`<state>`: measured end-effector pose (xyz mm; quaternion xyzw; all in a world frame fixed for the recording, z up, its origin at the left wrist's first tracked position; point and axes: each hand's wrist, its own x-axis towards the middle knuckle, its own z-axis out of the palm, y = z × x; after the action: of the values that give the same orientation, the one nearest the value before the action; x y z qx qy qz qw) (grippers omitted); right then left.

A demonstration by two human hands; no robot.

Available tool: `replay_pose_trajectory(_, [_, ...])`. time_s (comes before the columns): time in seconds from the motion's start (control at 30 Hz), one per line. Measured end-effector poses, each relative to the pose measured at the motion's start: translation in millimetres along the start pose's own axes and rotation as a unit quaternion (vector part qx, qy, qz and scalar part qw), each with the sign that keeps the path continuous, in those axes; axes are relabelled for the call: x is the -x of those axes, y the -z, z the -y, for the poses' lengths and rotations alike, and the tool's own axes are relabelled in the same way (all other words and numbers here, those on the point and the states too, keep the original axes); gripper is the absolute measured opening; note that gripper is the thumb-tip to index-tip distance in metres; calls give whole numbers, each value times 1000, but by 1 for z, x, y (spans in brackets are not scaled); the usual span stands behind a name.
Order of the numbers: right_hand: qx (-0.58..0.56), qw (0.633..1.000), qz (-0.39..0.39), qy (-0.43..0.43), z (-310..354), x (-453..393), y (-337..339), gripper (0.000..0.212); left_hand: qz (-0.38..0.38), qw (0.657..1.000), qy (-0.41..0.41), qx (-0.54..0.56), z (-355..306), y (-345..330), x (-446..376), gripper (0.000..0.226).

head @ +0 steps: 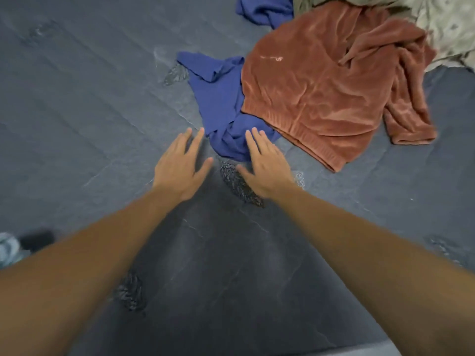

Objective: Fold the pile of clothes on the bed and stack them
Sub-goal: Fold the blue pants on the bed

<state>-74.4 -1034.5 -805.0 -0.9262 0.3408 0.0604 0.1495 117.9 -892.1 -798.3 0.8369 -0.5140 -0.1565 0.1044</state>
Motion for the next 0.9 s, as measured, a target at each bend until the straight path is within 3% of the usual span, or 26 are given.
replay_pose_trajectory(0.2, [33, 997, -40, 53, -40, -51, -41, 88, 11, 1000, 24, -7, -15, -60, -64, 85])
replay_pose_trajectory(0.43, [42, 991, -107, 73, -46, -61, -56, 55, -64, 995, 57, -58, -25, -78, -90, 55])
replay_pose_trajectory(0.77, [25, 983, -55, 171, -29, 11, -57, 38, -47, 994, 74, -60, -30, -90, 38, 52])
replay_pose_trajectory(0.9, [29, 978, -26, 203, -13, 52, -55, 45, -38, 994, 88, -48, -37, -104, 111, 52])
